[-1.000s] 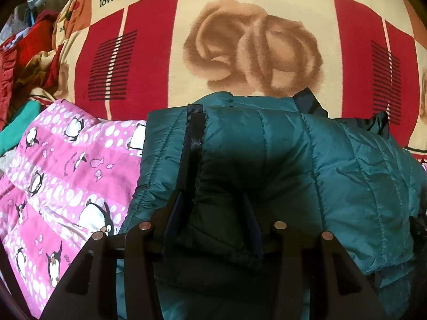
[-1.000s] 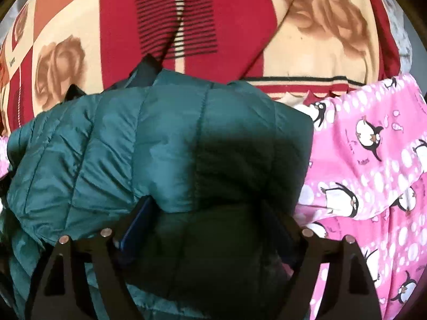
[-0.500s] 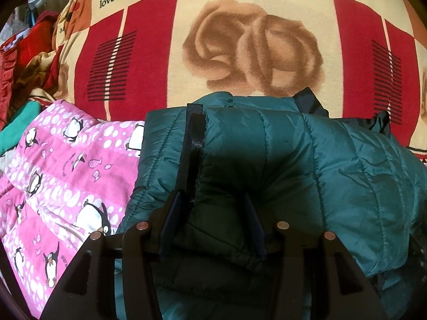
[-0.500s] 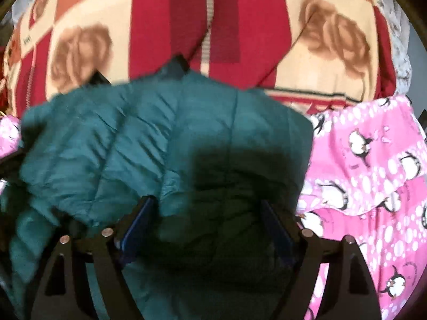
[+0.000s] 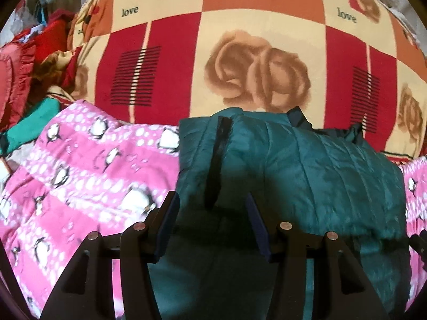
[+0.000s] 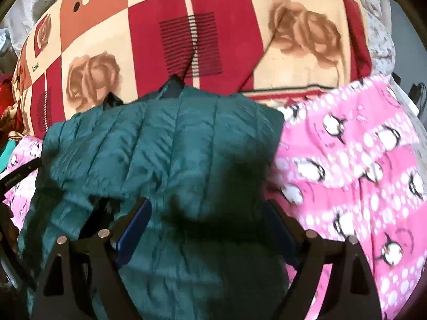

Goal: Fold large clothes

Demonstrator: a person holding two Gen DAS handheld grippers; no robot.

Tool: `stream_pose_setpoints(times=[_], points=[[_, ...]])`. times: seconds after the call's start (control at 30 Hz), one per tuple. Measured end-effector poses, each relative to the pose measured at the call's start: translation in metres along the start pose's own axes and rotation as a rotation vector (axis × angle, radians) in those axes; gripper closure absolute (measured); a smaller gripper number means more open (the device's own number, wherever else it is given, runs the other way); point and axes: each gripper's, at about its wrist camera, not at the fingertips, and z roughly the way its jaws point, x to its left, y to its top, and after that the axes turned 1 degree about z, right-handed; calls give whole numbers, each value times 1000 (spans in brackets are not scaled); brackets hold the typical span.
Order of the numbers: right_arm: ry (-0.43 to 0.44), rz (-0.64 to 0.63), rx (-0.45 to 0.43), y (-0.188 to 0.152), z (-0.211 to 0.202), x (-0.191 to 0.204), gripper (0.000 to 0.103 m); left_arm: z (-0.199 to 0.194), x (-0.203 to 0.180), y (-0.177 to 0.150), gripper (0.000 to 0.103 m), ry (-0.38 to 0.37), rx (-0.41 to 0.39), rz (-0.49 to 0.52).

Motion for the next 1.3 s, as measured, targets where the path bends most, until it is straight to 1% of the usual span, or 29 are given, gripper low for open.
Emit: stream_pose_setpoints(times=[0.2, 0.4, 0.67, 0.77, 1.07, 1.3], points=[[0, 38, 27, -24, -14, -10, 14, -24, 7, -28, 73, 19, 24, 30], [-6, 32, 56, -49, -27, -10, 14, -42, 18, -50, 73, 18, 41, 29], [0, 25, 93, -84, -41, -7, 14, -65, 23, -76, 73, 22, 53, 55], [-1, 20, 92, -96, -49, -6, 14, -74, 24, -84, 73, 14, 49, 54], [-1, 1, 112, -123, -64, 0, 14, -90, 28, -106, 73, 10, 54, 71], [-1, -3, 120, -138, -73, 1, 14, -98, 38, -124, 73, 24, 70, 80]])
